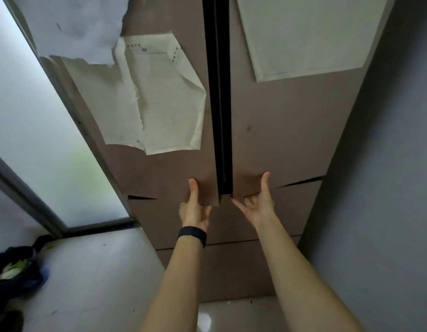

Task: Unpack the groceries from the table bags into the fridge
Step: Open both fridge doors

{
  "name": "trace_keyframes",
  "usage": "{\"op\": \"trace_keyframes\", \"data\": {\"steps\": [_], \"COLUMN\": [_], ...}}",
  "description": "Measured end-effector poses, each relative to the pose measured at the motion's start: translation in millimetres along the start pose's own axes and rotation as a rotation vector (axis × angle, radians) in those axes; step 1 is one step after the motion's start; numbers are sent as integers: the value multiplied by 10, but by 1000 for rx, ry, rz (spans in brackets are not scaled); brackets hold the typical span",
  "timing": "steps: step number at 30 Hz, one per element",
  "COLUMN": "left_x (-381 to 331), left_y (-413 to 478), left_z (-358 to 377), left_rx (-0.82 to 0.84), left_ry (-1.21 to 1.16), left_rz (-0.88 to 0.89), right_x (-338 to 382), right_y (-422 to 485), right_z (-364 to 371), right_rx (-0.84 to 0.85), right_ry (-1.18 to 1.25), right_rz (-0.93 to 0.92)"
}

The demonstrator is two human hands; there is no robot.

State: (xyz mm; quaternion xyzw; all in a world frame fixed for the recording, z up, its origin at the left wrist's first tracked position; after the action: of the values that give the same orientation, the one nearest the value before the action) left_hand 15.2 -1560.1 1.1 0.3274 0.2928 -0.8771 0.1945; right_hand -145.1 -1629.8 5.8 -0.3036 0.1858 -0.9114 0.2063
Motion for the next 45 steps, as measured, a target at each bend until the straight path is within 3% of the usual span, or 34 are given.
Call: {"op": "trace_keyframes", "data": {"steps": [10, 15, 17, 18, 19, 20, 22, 24, 27, 34, 40, 45], "left_x": [-295, -354, -353, -397, -436, -445, -369, -266, -284, -393, -95, 393], "left_y": [-566, -894, -1126, -1319, -1559, -1781, -2082, -2105, -1867, -1321, -1450, -1798], "left_z": [-614, -611, -577, -539, -441, -304, 87, 466, 988, 1584, 1663, 1980], "left_rx": [109, 56, -125, -274, -372, -358, -80, 224, 415, 635, 731, 944], "left_ry": [111, 173, 322, 439, 509, 530, 591, 719, 937, 1103, 1087, 1062], "left_rz": [-10, 32, 160, 310, 496, 671, 838, 788, 718, 500, 689, 732], "right_x": [463, 671, 712, 746, 802, 850, 869, 812, 776, 882, 1236, 1718], "right_y": [-689, -933, -1007, -1051, -1139, -1263, -1609, -1866, -1815, -1683, -1853, -1986], "right_z": [-782, -923, -974, -1018, -1034, -979, -672, -327, -32, -105, -489, -1065], "right_rx": [-3, 33, -43, -153, -285, -372, -353, -256, -226, -221, -82, -139], "right_ry": [-183, -292, -398, -524, -691, -856, -1066, -1204, -1411, -1575, -1414, -1280], "right_rz": [96, 87, 28, -65, -220, -426, -907, -1254, -1452, -1460, -1316, -1176]}}
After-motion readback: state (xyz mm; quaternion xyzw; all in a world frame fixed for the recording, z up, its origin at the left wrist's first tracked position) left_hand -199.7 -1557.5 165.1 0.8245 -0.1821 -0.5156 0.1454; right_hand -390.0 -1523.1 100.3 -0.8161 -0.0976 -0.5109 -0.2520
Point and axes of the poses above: each hand's wrist, its own y-axis towards the middle knuckle, its own z-axis out of the palm, x = y × z, the point moved 5 cm from there along y, towards the middle knuckle, and after that the axes turned 2 degrees about x, right-handed, at the moved point
